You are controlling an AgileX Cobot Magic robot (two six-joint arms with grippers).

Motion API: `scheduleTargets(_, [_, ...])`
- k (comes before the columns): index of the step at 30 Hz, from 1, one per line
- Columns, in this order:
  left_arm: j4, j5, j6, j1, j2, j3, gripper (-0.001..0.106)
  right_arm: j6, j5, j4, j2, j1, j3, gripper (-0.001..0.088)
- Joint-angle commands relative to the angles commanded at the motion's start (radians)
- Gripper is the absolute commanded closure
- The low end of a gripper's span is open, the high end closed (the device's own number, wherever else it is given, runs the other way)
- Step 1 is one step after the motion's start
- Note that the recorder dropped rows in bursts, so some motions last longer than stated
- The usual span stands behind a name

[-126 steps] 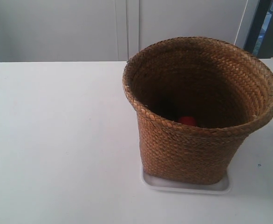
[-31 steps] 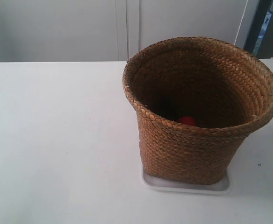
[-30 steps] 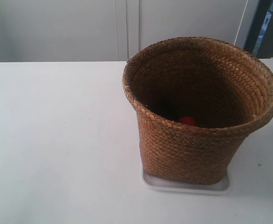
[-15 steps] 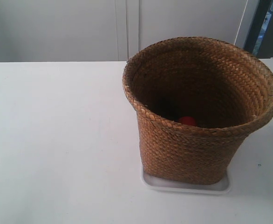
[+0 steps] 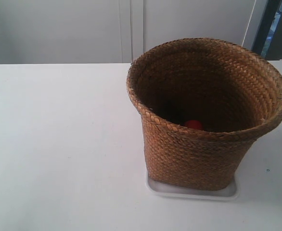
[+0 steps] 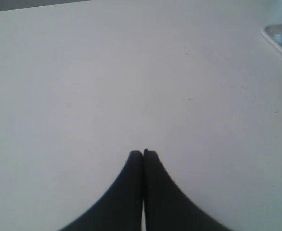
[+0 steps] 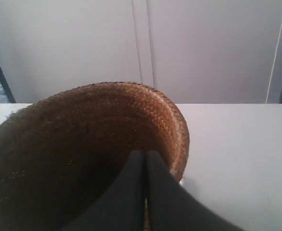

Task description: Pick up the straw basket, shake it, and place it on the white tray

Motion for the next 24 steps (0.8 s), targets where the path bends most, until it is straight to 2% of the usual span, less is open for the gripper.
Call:
scheduleTargets(7, [0.0,0.0,0.0,0.0,0.0,0.0,0.105,0.09,-0.136,-0.138,-0.114,0.0,0.129,0.0868])
scheduleTargets(12, [0.0,0.0,0.0,0.0,0.0,0.0,0.105,0.125,-0.157,-0.251,-0.182,0.0,0.209,0.0868])
scheduleTargets(18, [0.0,0.0,0.0,0.0,0.0,0.0,0.105,0.35,-0.207,-0.439,-0.292,0.0,0.333,0.0868])
scheduleTargets(21, [0.0,0.0,0.0,0.0,0.0,0.0,0.105,0.355,-0.328,-0.466,-0.369,0.0,0.415,0.0868])
scheduleTargets(24, [0.0,0.0,0.0,0.0,0.0,0.0,0.105,0.353,-0.275,-0.467,-0.439,0.0,0.486,0.0868])
